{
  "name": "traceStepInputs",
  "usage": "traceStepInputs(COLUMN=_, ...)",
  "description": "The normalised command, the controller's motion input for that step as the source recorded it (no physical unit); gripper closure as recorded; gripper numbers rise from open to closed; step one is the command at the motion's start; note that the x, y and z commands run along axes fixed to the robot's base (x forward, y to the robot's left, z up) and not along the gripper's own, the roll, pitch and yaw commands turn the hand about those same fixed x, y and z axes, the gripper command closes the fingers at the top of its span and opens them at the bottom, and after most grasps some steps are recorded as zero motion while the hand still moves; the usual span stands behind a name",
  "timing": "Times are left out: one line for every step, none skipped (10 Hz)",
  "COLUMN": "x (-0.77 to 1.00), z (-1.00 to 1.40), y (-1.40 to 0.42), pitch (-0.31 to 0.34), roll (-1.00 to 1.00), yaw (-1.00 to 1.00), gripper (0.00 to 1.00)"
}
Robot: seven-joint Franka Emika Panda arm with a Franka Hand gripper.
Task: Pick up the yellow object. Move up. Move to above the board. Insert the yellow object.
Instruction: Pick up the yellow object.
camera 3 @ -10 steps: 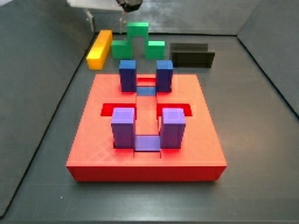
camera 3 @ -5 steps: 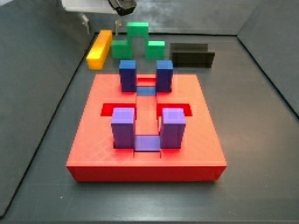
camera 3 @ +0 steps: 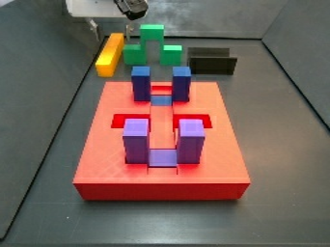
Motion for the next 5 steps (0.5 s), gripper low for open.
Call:
traceStepInputs(x=0.0, z=-0.21, y=0.0, pitch=-0.217, roll=-0.1, yaw=0.0, gripper=0.0)
traceStepInputs(x=0.01, z=-0.26, y=0.0, pitch=-0.213, roll=-0.12, yaw=0.0, gripper=0.0)
traceStepInputs(x=0.1, z=-0.28, y=0.0, pitch=-0.189, roll=-0.12, yaw=0.0, gripper=0.0)
traceStepInputs(x=0.12, z=-0.31, y=0.0, pitch=-0.16, roll=-0.11, yaw=0.0, gripper=0.0)
traceStepInputs(x=0.03, z=-0.33, y=0.0, pitch=-0.154, roll=-0.09, yaw=0.0, gripper=0.0)
